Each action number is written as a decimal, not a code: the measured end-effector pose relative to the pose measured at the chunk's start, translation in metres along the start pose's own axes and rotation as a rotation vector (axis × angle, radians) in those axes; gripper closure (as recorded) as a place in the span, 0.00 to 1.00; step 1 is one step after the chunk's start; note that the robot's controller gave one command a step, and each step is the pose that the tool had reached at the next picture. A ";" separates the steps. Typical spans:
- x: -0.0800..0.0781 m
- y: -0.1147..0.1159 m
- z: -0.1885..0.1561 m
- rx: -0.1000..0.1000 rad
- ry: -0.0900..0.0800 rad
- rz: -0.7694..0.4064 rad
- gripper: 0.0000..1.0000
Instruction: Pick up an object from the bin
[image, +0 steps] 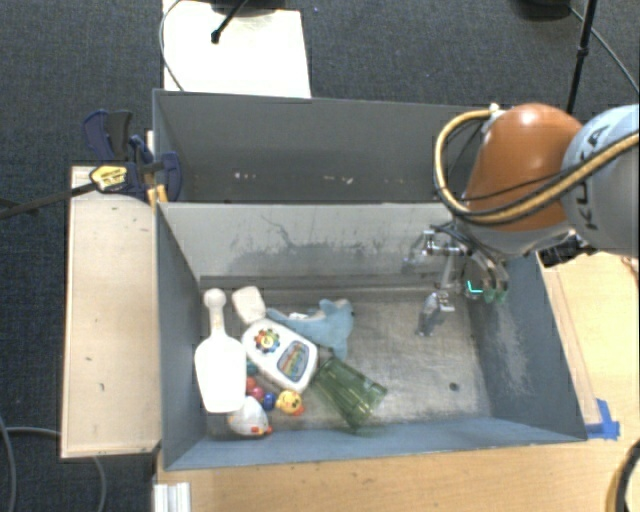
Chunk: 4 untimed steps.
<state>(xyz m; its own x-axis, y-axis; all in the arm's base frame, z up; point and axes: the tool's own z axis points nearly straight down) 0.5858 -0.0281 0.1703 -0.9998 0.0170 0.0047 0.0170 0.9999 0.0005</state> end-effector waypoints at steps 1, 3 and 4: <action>-0.002 0.000 -0.005 0.001 -0.008 -0.001 0.00; 0.021 0.089 0.053 0.002 -0.008 -0.393 0.00; -0.001 0.118 0.044 0.000 -0.009 -0.238 0.00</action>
Offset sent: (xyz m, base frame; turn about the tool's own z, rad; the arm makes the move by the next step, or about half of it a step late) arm -0.0261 0.0788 -0.1003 -0.2283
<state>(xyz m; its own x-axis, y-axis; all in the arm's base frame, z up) 0.5885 0.0902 0.1262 -0.9758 -0.2187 -0.0043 -0.2187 0.9758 0.0005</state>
